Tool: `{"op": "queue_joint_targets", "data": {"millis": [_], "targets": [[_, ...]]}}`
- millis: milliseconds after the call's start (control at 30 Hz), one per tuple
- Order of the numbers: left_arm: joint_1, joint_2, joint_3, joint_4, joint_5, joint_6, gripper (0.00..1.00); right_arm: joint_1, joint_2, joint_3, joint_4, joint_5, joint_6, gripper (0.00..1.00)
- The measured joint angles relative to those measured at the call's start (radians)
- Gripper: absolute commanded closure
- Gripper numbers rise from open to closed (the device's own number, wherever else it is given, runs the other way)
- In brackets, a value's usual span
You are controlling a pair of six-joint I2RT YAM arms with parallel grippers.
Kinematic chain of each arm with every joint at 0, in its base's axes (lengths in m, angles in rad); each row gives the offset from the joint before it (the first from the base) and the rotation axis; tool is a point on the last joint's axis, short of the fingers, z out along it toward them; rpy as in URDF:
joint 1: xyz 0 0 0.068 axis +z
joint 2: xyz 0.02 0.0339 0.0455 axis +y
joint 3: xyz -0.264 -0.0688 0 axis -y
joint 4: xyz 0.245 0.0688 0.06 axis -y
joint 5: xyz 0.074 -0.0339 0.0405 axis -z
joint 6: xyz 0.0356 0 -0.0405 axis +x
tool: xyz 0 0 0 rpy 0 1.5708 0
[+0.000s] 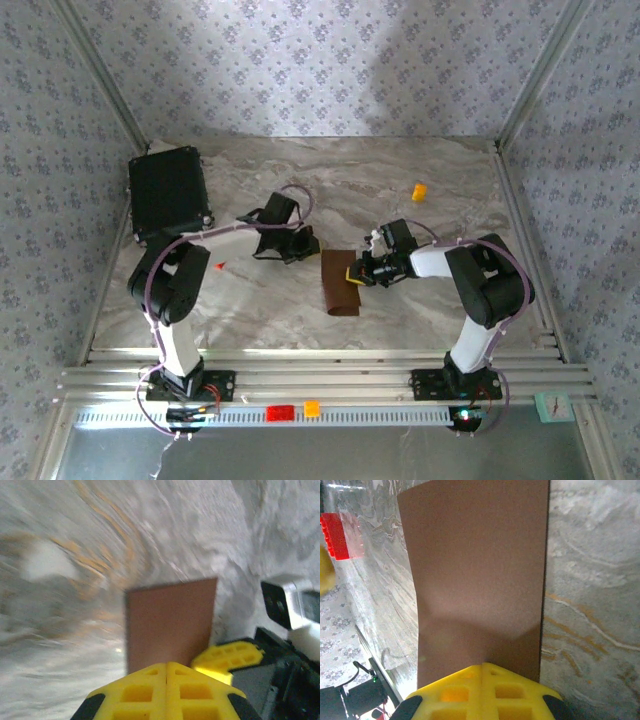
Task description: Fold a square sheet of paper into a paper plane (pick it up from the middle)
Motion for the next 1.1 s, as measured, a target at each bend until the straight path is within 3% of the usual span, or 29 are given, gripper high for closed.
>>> {"op": "queue_joint_targets", "data": {"millis": [200,333,700,900,1100], "targets": [[-0.093,0.006,-0.027,0.025,0.077,-0.031,0.99,0.001,-0.003,-0.006,0.01,0.004,0.004,1.0],[-0.106,0.038,-0.027,0.022,0.09,-0.031,0.99,0.002,-0.005,-0.009,0.016,0.006,0.007,1.0],[-0.105,0.071,-0.068,0.005,0.051,0.045,0.99,0.003,-0.008,-0.02,0.035,0.009,0.011,1.0],[-0.107,-0.006,-0.163,0.05,0.0,0.09,0.99,0.008,-0.008,-0.027,0.053,0.007,0.011,1.0],[-0.113,-0.106,-0.188,-0.024,-0.048,0.074,0.98,0.008,-0.008,-0.027,0.054,0.007,0.011,1.0]]}}
